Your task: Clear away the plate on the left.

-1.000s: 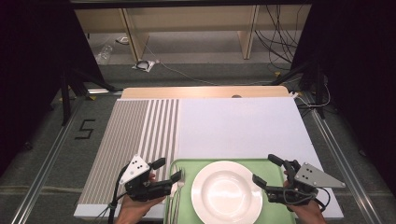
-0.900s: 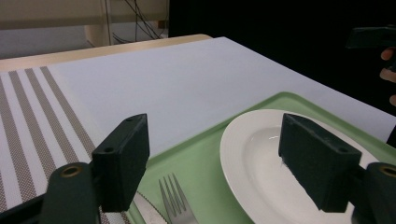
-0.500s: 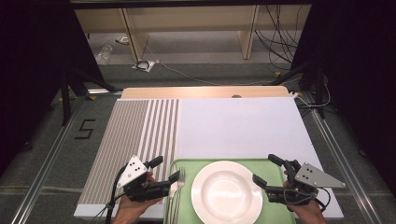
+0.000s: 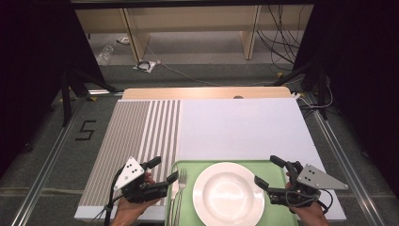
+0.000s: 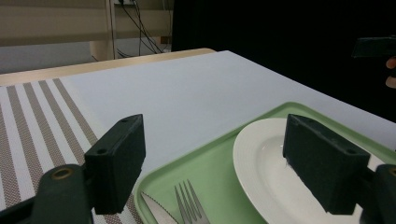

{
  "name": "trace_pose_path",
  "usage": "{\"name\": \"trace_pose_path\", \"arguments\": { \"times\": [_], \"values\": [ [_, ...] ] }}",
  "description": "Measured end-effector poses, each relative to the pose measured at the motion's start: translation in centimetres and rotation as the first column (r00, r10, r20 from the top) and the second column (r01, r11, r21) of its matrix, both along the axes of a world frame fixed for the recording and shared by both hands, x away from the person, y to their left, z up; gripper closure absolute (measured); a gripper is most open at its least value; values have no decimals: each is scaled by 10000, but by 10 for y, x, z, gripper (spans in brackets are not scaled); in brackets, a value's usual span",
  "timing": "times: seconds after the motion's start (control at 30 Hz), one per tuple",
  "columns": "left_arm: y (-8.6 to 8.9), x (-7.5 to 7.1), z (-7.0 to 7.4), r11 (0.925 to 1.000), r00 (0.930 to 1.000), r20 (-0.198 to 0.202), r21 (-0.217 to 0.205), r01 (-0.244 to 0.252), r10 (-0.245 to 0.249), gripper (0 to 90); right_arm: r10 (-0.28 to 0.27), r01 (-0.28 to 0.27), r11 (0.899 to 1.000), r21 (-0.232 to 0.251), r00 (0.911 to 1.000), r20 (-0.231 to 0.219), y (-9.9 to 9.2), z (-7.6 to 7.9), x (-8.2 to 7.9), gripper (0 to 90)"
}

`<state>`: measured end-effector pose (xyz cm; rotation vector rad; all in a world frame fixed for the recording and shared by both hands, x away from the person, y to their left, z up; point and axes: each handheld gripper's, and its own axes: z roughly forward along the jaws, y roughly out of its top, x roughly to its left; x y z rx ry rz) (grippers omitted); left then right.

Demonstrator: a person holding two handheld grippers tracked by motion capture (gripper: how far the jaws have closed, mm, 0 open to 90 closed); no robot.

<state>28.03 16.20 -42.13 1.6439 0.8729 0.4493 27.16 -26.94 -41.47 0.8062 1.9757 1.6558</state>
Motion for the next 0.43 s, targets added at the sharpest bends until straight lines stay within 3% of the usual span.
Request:
{"name": "trace_pose_path", "arguments": {
  "times": [0.43],
  "values": [
    [2,1,0,9998,10000,-31,-169,-84,84,211,9,-9,10000,12,10000,28,0,0,0,165]
  ]
}}
